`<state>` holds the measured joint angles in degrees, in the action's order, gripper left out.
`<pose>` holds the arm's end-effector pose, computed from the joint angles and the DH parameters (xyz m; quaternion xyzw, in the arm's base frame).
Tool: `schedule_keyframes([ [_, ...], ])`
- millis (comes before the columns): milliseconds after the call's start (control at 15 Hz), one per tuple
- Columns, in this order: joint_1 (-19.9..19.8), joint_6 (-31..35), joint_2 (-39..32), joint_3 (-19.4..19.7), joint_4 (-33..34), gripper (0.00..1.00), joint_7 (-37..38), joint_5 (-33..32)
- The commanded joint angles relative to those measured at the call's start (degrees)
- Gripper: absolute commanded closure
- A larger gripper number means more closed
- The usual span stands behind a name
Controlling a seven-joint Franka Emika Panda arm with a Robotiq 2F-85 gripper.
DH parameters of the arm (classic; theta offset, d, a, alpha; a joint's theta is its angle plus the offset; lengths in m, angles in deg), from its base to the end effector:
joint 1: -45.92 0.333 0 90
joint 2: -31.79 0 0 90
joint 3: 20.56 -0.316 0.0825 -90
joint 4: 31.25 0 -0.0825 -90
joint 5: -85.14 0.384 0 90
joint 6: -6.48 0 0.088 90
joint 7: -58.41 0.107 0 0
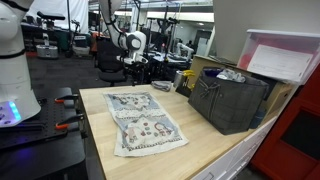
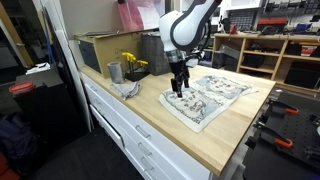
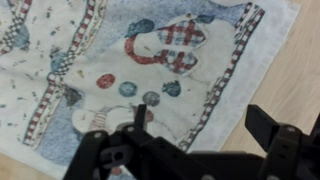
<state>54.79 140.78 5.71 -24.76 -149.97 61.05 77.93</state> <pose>0.5547 0.1271 0.1938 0.9863 0.1358 -0.0859 0.0366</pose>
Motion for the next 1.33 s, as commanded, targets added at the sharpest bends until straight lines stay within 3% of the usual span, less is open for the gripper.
schedule_keyframes([
  [0,3.9,1.2,1.8,-0.2,-5.0,0.00,2.7,-4.1],
  [400,7.4,0.4,1.5,0.8,-8.6,0.00,10.4,-9.1],
  [667,6.9,1.2,2.0,-1.5,-8.5,0.00,9.9,-5.7],
  [933,8.9,0.7,-0.1,-3.4,-7.1,0.00,9.8,-6.2],
  [1267,11.9,0.7,-3.9,-2.5,-6.1,0.00,11.4,-8.3],
])
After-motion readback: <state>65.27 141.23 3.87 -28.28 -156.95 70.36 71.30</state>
